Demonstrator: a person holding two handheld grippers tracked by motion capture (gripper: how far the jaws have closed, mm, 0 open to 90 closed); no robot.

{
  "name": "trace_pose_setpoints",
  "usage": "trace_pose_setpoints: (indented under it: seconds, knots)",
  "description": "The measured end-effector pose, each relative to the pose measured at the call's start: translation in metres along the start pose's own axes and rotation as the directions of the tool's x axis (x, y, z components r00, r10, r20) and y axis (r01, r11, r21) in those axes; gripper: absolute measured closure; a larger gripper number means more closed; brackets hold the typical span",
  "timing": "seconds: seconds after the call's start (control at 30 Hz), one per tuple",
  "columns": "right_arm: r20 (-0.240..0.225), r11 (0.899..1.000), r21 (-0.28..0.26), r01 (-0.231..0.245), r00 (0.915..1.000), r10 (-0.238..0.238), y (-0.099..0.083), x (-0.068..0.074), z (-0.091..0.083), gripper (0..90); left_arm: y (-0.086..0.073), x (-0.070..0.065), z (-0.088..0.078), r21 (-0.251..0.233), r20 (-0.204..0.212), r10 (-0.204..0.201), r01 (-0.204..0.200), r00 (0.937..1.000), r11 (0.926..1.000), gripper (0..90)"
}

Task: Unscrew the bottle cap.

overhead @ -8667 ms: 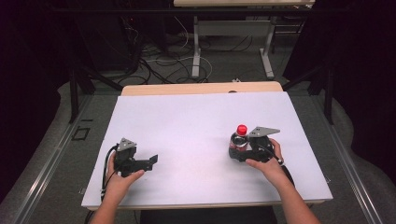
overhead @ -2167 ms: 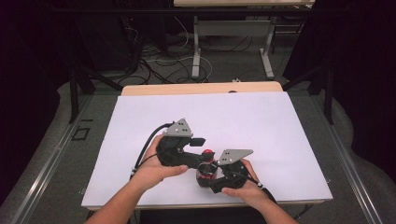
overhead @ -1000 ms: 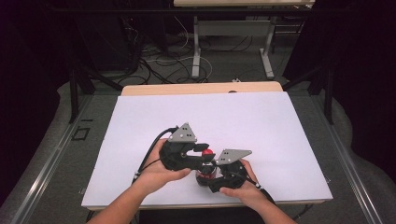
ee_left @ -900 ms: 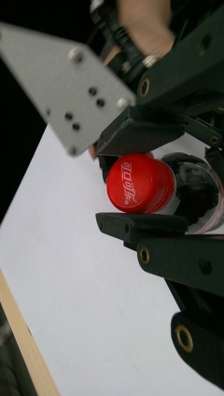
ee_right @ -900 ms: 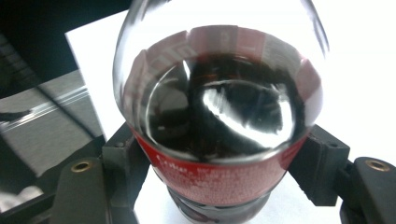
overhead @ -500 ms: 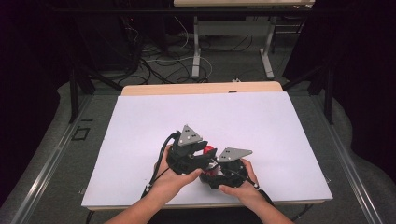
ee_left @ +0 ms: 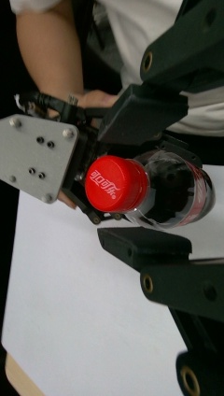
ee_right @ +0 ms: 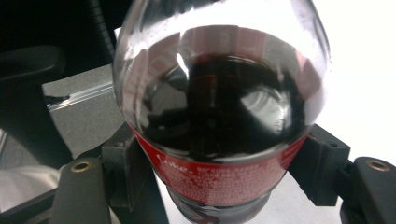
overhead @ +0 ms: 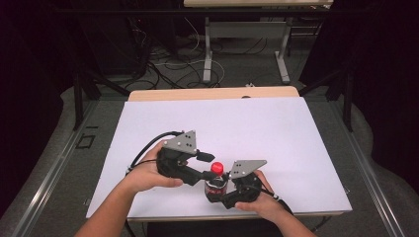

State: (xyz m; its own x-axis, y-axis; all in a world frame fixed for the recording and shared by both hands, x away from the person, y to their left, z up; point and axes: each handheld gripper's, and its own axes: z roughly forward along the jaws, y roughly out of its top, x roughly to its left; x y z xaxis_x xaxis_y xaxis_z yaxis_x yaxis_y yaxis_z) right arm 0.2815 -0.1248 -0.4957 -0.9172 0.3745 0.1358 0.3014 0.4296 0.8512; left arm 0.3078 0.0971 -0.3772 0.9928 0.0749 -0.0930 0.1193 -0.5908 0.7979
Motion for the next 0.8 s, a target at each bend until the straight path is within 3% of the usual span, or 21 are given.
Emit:
trace_pose_setpoints:
  seconds: [0.13,0.27,0.37,0.57,0.7,0.8]
  knots:
    - [-0.03,1.0,0.014,0.013,0.9995,-0.013,0.0,0.003,0.002,28.9,-0.002,0.006,-0.001,-0.016,0.065,0.014,-0.013,0.9978,0.9998,53.1]
    - [-0.047,0.999,0.023,0.031,0.9984,-0.029,0.0,0.006,0.004,28.9,-0.001,0.008,0.002,0.01,0.093,0.046,-0.047,0.9946,0.9988,58.7]
    - [-0.06,0.999,0.032,0.039,0.9975,-0.037,0.0,0.008,0.005,28.9,-0.001,0.006,0.006,0.02,0.104,0.045,-0.047,0.9936,0.9987,60.4]
    - [-0.05,0.999,0.02,0.026,0.9984,-0.025,0.0,0.007,0.004,28.9,0.0,0.004,0.004,0.022,0.06,0.062,-0.064,0.9963,0.9977,61.0]
    - [-0.021,1.0,0.011,0.014,0.9997,-0.014,0.0,0.005,0.003,28.9,-0.001,0.0,0.006,0.0,-0.005,0.027,-0.027,0.9996,0.9996,61.2]
    - [0.013,1.0,0.013,-0.008,0.9999,0.008,0.0,0.003,0.003,28.9,0.0,-0.003,0.01,-0.002,-0.065,-0.009,0.009,0.9979,1.0,61.2]
